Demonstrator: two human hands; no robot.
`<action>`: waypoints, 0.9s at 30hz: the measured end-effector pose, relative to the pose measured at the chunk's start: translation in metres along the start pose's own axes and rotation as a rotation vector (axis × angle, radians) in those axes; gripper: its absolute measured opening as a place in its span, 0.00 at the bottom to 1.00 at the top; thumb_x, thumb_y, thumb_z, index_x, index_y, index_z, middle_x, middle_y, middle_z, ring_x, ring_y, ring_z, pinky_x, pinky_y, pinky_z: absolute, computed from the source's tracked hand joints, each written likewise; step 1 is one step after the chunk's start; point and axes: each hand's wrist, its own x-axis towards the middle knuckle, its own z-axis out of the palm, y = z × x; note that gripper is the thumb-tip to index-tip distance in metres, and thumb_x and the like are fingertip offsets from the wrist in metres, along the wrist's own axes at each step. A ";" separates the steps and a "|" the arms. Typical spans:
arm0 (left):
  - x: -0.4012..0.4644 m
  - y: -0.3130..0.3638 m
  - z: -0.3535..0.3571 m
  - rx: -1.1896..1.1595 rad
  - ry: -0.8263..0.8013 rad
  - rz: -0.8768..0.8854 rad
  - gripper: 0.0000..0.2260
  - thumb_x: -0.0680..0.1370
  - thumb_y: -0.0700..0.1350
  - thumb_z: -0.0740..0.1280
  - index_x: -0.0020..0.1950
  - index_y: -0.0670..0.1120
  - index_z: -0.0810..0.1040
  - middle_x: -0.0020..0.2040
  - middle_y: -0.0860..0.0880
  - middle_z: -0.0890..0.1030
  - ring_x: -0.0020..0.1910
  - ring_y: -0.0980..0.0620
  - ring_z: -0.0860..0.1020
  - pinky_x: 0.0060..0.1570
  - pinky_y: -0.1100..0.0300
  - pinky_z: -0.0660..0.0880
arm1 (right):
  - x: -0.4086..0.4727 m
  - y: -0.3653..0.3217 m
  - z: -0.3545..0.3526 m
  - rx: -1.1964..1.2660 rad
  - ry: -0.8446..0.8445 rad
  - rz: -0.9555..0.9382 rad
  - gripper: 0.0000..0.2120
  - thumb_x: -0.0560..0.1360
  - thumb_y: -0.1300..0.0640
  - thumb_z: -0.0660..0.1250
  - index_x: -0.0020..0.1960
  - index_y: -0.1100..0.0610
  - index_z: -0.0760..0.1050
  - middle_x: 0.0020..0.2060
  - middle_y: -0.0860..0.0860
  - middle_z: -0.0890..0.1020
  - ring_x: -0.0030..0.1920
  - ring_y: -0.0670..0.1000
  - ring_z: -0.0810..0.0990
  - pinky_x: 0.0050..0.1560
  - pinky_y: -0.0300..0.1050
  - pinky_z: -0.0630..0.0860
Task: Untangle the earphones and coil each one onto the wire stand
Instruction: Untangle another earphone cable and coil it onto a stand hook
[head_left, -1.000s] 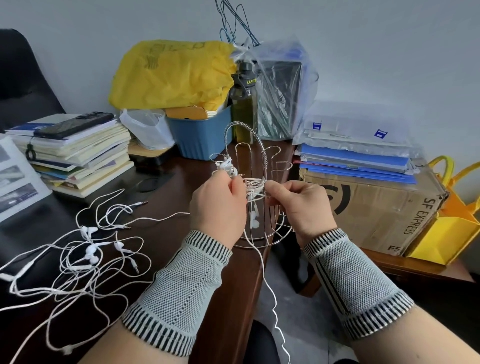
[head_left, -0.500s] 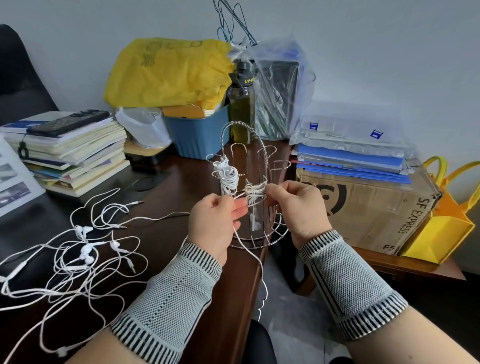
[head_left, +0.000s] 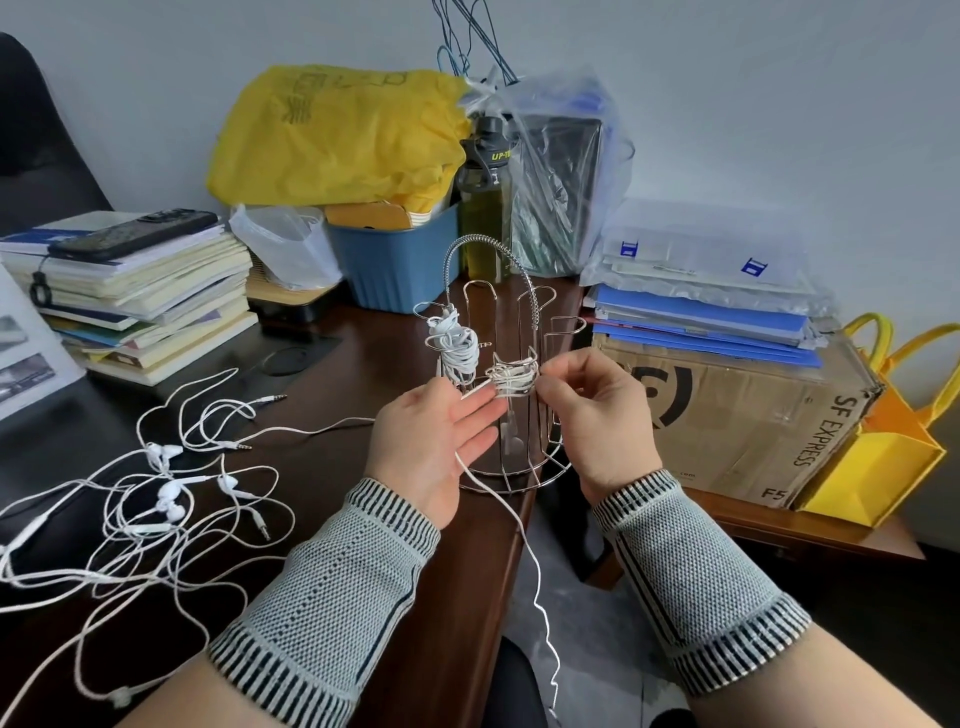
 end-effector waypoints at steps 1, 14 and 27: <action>-0.001 0.000 0.000 -0.019 -0.002 -0.006 0.10 0.79 0.35 0.54 0.47 0.41 0.75 0.44 0.43 0.86 0.45 0.46 0.85 0.51 0.52 0.79 | -0.001 0.000 0.000 0.011 -0.005 0.004 0.09 0.73 0.67 0.69 0.39 0.55 0.79 0.36 0.49 0.81 0.37 0.46 0.77 0.43 0.39 0.77; -0.002 -0.005 -0.003 -0.023 -0.037 0.036 0.13 0.77 0.33 0.54 0.50 0.36 0.78 0.49 0.41 0.85 0.49 0.46 0.85 0.57 0.51 0.77 | -0.009 0.000 -0.002 0.013 -0.049 -0.047 0.08 0.73 0.68 0.68 0.41 0.56 0.75 0.37 0.52 0.78 0.33 0.41 0.75 0.36 0.32 0.73; -0.002 0.001 -0.007 0.780 -0.128 0.455 0.09 0.66 0.43 0.67 0.28 0.44 0.71 0.42 0.57 0.83 0.41 0.62 0.80 0.44 0.60 0.74 | -0.012 0.009 0.012 -0.395 -0.094 -0.515 0.06 0.70 0.51 0.72 0.46 0.50 0.82 0.44 0.50 0.77 0.50 0.51 0.73 0.54 0.35 0.67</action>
